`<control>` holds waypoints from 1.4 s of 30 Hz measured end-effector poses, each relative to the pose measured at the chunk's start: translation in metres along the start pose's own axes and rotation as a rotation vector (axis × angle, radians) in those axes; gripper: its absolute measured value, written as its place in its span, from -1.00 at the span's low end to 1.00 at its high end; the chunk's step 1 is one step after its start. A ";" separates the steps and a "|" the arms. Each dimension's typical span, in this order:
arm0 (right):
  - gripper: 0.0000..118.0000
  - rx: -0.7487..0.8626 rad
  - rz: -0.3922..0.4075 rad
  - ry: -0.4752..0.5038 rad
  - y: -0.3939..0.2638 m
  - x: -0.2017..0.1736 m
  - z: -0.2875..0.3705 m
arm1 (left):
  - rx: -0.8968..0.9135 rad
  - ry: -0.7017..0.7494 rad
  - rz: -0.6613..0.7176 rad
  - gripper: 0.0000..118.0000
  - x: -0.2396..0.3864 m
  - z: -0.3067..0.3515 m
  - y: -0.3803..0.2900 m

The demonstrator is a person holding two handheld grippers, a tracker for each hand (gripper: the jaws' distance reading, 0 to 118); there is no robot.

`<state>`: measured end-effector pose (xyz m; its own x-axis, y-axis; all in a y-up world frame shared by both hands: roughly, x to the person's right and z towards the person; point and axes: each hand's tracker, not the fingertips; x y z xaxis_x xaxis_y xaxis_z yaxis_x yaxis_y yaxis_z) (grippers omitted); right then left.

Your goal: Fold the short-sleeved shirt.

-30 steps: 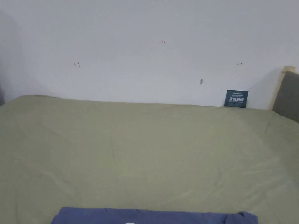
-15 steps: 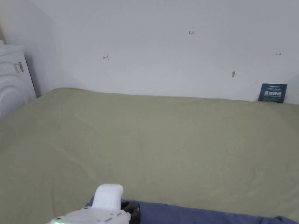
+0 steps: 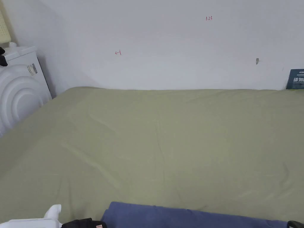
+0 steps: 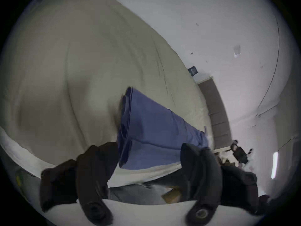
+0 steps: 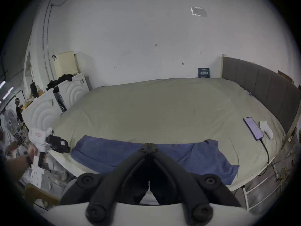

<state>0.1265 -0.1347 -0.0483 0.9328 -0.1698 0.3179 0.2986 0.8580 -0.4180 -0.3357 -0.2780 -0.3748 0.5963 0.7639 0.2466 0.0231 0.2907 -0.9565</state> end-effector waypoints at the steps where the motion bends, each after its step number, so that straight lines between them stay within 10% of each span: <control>1: -0.98 -0.002 -0.008 0.006 0.001 0.000 0.001 | 0.001 -0.012 0.033 0.43 -0.005 -0.004 -0.001; 12: -0.98 -0.023 -0.036 0.069 -0.003 -0.009 -0.003 | 0.089 -0.222 0.250 0.39 -0.026 -0.052 -0.013; 16: -0.98 -0.041 -0.050 0.086 -0.008 -0.012 -0.002 | 0.082 0.021 0.100 -0.84 -0.002 -0.060 -0.012; 30: -0.98 0.002 -0.041 0.032 -0.001 0.007 0.028 | 0.012 0.021 -0.470 -0.84 0.205 -0.102 -0.026; 42: -0.98 0.008 -0.093 -0.069 -0.011 0.043 0.050 | -0.269 0.017 -0.486 -0.77 0.272 -0.257 -0.095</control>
<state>0.1537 -0.1268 0.0126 0.8851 -0.2155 0.4126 0.3813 0.8441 -0.3770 0.0304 -0.2462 -0.2570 0.4790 0.5683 0.6691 0.5014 0.4486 -0.7399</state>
